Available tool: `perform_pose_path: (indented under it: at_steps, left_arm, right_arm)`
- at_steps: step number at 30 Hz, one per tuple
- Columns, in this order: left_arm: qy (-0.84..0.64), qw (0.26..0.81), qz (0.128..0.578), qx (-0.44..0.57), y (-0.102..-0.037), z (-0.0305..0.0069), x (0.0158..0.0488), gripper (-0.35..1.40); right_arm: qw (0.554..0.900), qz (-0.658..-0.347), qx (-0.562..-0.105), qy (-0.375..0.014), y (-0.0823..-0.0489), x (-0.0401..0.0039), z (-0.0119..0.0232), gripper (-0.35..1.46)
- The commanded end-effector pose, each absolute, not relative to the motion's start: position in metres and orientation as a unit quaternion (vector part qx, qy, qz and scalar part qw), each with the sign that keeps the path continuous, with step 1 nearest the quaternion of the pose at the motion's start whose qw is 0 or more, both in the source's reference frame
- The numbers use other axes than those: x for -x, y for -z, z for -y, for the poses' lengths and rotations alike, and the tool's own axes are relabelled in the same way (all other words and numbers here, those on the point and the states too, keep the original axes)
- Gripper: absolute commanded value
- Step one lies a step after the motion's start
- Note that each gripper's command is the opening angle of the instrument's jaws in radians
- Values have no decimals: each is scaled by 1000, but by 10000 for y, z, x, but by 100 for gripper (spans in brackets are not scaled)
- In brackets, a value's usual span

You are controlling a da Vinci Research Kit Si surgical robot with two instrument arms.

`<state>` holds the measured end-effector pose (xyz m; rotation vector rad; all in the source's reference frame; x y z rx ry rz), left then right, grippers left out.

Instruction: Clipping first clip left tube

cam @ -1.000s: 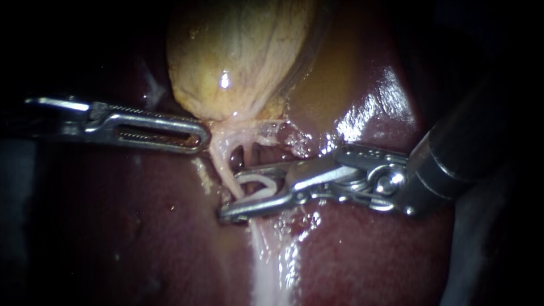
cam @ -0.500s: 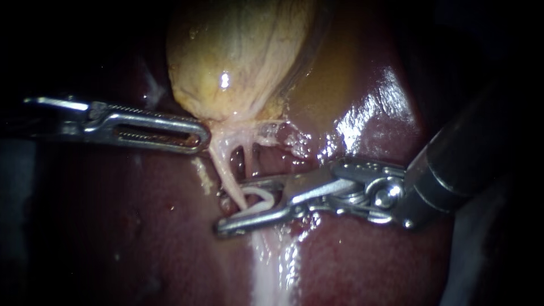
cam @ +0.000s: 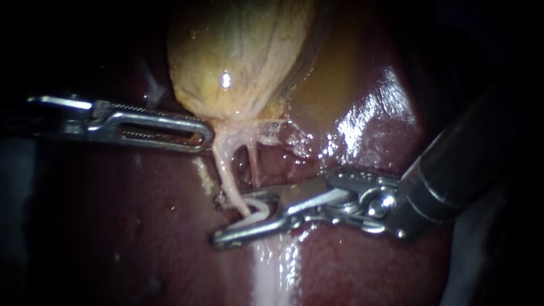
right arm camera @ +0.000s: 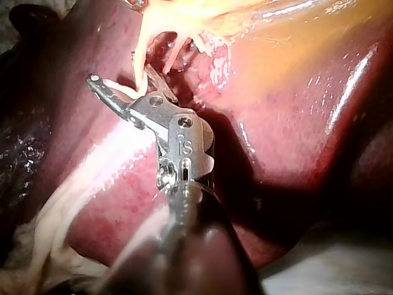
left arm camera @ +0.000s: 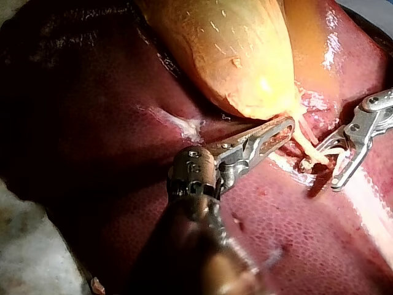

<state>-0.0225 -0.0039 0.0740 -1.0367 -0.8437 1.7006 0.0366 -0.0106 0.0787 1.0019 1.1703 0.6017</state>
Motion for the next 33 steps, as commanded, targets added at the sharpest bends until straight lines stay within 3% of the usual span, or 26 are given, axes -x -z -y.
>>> perform_pose_path:
  at_steps: [1,23,28,33]
  left_arm:
    - [-694,470,345,423,-740,39,226,-35]
    - [-694,469,347,423,-739,39,235,-35]
    - [-694,469,347,423,-739,39,235,-35]
    - [-693,469,347,423,-739,38,235,-35]
  right_arm:
    - [674,-522,-448,-269,-787,-367,107,49]
    - [672,-519,-456,-266,-794,-376,116,45]
    - [671,-519,-460,-262,-793,-375,114,35]
    - [668,-517,-464,-266,-792,-372,112,13]
